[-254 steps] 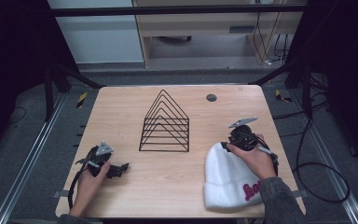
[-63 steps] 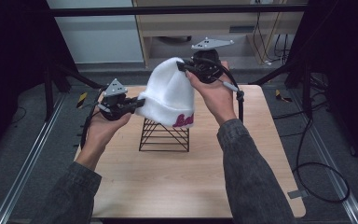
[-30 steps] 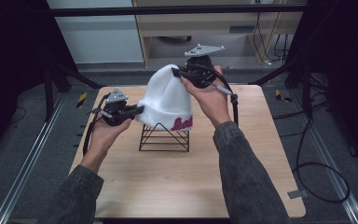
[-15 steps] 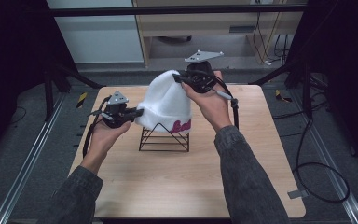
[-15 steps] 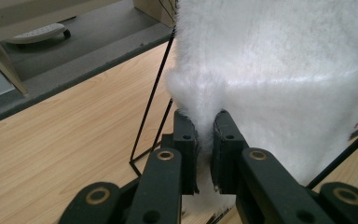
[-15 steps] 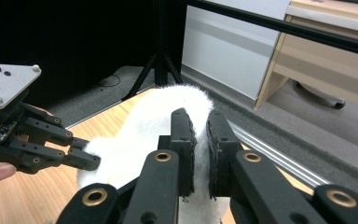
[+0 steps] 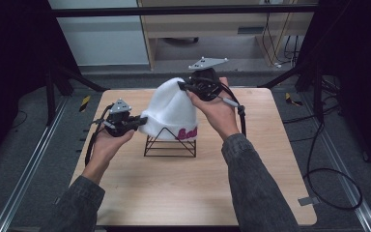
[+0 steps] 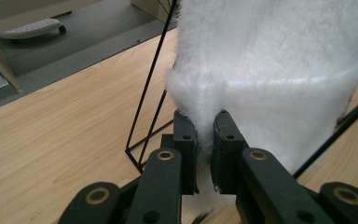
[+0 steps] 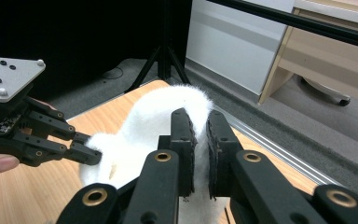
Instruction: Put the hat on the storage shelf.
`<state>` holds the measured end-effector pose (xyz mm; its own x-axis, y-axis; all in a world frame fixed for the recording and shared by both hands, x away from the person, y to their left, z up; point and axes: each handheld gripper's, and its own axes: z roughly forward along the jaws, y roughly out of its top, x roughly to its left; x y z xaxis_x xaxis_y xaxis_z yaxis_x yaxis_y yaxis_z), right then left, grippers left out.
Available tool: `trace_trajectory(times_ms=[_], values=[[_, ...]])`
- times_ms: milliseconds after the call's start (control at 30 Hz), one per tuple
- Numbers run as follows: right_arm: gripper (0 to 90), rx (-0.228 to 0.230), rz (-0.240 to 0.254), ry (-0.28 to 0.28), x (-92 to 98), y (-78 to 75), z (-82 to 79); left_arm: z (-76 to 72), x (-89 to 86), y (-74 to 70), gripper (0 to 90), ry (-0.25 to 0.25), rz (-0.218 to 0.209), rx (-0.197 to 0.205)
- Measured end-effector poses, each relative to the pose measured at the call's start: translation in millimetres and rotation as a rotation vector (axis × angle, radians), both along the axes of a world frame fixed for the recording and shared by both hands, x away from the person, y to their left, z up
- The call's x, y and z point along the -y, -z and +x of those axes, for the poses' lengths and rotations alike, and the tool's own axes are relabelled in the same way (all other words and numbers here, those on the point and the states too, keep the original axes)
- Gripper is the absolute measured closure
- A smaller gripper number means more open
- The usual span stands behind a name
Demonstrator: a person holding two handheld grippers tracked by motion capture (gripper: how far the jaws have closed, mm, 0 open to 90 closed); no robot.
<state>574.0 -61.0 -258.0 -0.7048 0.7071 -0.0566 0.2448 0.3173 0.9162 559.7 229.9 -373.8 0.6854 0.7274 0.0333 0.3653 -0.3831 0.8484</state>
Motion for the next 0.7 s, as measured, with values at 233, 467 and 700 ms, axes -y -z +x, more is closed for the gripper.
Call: trace_trajectory(times_ms=[233, 467, 700], values=[[83.4, -0.009, -0.006, -0.017, -2.8, 2.7, -6.7, -5.2, -1.6, 4.8, 82.1, 0.017, 0.000, -0.004], [83.4, -0.009, -0.010, -0.033, -3.8, 3.6, -11.3, -8.5, -3.1, 9.6, 82.1, 0.028, -0.005, -0.012], [83.3, -0.022, -0.010, -0.060, -2.9, 14.1, -21.0, -15.0, -12.3, 21.2, 82.2, 0.036, -0.023, -0.025]])
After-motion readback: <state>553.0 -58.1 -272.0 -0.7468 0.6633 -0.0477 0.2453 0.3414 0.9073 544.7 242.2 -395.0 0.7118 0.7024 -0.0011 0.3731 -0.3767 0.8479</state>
